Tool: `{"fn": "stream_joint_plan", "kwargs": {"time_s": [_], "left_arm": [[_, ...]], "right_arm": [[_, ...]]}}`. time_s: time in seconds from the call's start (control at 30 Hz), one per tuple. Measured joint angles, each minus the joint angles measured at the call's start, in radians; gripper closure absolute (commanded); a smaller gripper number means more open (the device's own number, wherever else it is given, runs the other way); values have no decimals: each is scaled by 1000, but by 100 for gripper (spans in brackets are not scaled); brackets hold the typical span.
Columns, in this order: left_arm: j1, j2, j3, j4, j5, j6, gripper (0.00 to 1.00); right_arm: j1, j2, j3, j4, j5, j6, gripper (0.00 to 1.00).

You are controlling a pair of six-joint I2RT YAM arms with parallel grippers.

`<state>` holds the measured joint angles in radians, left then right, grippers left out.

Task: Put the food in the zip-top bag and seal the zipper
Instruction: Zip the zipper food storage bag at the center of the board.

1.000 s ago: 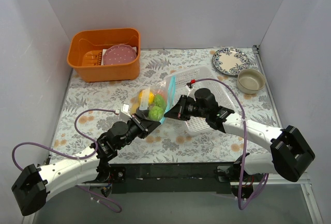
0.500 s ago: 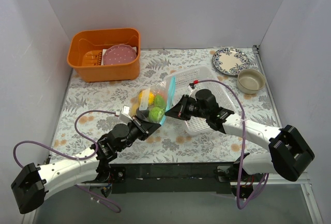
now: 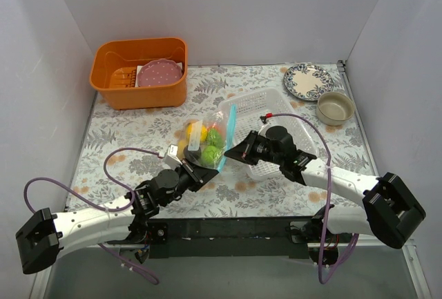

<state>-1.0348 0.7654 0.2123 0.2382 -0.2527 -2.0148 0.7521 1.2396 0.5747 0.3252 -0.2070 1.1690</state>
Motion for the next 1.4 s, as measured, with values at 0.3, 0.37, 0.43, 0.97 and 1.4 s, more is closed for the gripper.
{"fn": "stream_joint_plan", "kwargs": {"time_s": [0.3,0.37,0.43,0.97,1.4], "left_arm": [[-64,44,20,23,-57,2,100],[-85,45,21,11,-44,3,100],[-103,46,21,5,-38,3,100],[-117,3,33,-41,-121,45,12],[-117,87,72,48,-152,84,38]], "right_arm": [[0,-36,-35,24,51,10,99],[-12,-37,-35,46,106,9,98],[-28,-37,-35,64,147,9,96],[-39,-65,20,-62,72,-62,91],[-36,-129,5,-134,-42,-71,92]]}}
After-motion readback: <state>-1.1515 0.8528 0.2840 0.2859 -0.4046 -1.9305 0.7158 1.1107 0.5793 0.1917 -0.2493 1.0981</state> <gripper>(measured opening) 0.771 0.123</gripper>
